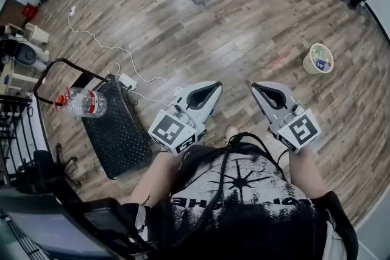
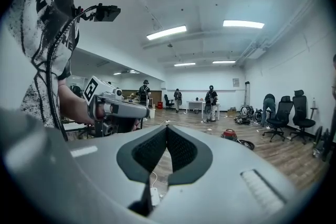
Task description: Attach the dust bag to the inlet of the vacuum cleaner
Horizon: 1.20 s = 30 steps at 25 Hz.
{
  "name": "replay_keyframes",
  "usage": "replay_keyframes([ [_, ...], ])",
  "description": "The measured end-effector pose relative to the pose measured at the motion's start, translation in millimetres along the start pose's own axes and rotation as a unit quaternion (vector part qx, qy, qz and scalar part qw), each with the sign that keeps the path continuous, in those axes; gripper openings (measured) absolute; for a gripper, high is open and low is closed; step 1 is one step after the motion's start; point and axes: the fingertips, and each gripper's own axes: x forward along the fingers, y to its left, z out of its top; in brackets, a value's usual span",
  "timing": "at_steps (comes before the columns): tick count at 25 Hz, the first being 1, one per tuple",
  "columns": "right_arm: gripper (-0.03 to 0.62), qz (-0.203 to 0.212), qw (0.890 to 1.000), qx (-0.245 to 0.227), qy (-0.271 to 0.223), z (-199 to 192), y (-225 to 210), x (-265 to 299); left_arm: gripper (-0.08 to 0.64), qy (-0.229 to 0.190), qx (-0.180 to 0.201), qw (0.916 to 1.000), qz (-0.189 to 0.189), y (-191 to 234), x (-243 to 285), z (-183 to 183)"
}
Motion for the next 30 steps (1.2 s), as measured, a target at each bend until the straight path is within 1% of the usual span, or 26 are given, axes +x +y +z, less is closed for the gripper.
replay_keyframes([
  [5,0.008,0.017,1.0,0.007,-0.016,1.4,-32.8,-6.6,0.0,0.006,0.018,0.9996,0.019,2.1,31.0,7.4],
  [7,0.008,0.019,0.999,0.01,-0.029,2.4,-41.7,-6.0,0.0,0.01,0.018,0.9995,0.025,3.4,37.1,5.1],
  [10,0.008,0.028,0.999,0.014,-0.032,-2.6,-49.0,-0.8,0.0,0.018,0.017,0.9992,0.032,9.7,43.0,2.6],
  [14,0.008,0.044,0.999,0.026,-0.008,-15.0,-51.9,15.5,0.0,0.017,0.004,0.9991,0.039,26.8,48.4,-0.9],
  [16,0.008,0.045,0.999,0.024,-0.007,-14.0,-56.1,24.6,0.0,0.017,0.001,0.9992,0.036,37.1,52.7,-2.4],
  [20,0.008,0.028,0.999,0.017,-0.025,-2.5,-79.3,47.7,0.0,0.016,0.011,0.9995,0.023,65.2,66.2,3.1],
  [23,0.008,0.011,1.0,0.023,-0.015,1.4,-97.0,68.9,0.0,0.012,0.014,0.9998,0.011,93.7,75.3,13.0],
  [30,0.008,-0.004,1.0,0.002,-0.021,28.8,-139.1,137.0,0.0,-0.001,0.022,0.9997,-0.014,168.3,96.4,42.8],
])
